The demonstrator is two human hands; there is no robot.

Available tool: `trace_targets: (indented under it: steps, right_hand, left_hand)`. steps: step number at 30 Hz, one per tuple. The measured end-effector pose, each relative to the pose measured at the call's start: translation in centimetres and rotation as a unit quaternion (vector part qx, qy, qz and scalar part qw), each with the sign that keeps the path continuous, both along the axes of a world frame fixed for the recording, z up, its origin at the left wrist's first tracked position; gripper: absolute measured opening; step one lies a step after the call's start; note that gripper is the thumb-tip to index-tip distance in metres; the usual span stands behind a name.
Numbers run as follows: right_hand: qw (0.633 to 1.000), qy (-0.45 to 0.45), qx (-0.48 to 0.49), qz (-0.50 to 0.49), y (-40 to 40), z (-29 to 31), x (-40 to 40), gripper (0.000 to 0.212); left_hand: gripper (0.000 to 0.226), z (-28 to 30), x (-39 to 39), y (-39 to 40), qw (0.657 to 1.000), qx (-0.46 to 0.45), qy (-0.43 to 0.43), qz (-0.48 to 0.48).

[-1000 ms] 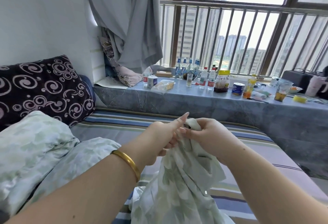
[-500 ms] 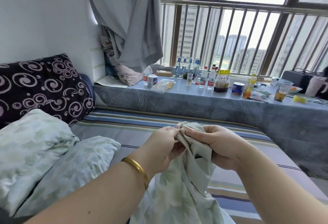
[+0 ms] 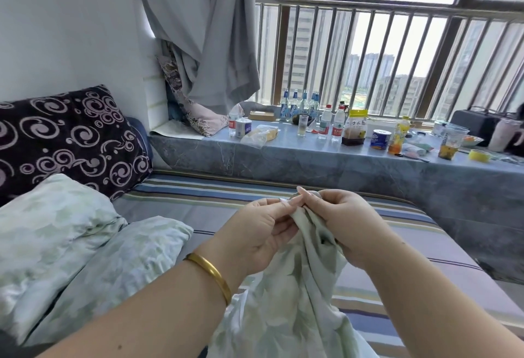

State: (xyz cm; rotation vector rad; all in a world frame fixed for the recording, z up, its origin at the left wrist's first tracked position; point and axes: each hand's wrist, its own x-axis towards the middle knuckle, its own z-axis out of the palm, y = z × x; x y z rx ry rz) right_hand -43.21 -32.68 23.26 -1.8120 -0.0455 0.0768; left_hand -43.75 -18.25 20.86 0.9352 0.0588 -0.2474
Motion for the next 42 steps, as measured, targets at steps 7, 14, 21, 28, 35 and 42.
trace_targets:
  steps: [7,14,21,28,35,42]
  right_hand:
    - [0.993,-0.052,0.002,-0.101,-1.1,0.5,0.5,0.028]
    - [0.991,-0.074,-0.105,-0.045,0.7,0.0,-0.2,0.024]
    - [0.999,0.008,-0.020,-0.036,0.3,-0.5,0.0,0.035]
    - [0.988,0.123,0.096,0.020,0.8,-0.7,-0.5,0.040]
    - [0.975,0.157,0.154,0.038,1.9,-2.1,-0.8,0.019]
    - [0.979,0.157,0.133,0.009,2.6,-2.9,-0.9,0.030]
  left_hand:
    - [0.014,0.9,0.2,1.2,0.999,0.003,0.019,0.051]
    - [0.013,0.3,0.2,0.8,0.998,-0.011,-0.008,0.069]
    - [0.031,-0.3,-0.2,0.9,0.995,-0.067,-0.001,0.068]
    - [0.012,-0.9,-0.5,-0.4,0.993,-0.071,0.045,0.080]
    - [0.008,-2.2,-0.4,-0.8,0.985,-0.021,0.103,0.136]
    - [0.010,-2.6,-0.4,-0.2,0.977,0.052,0.098,0.183]
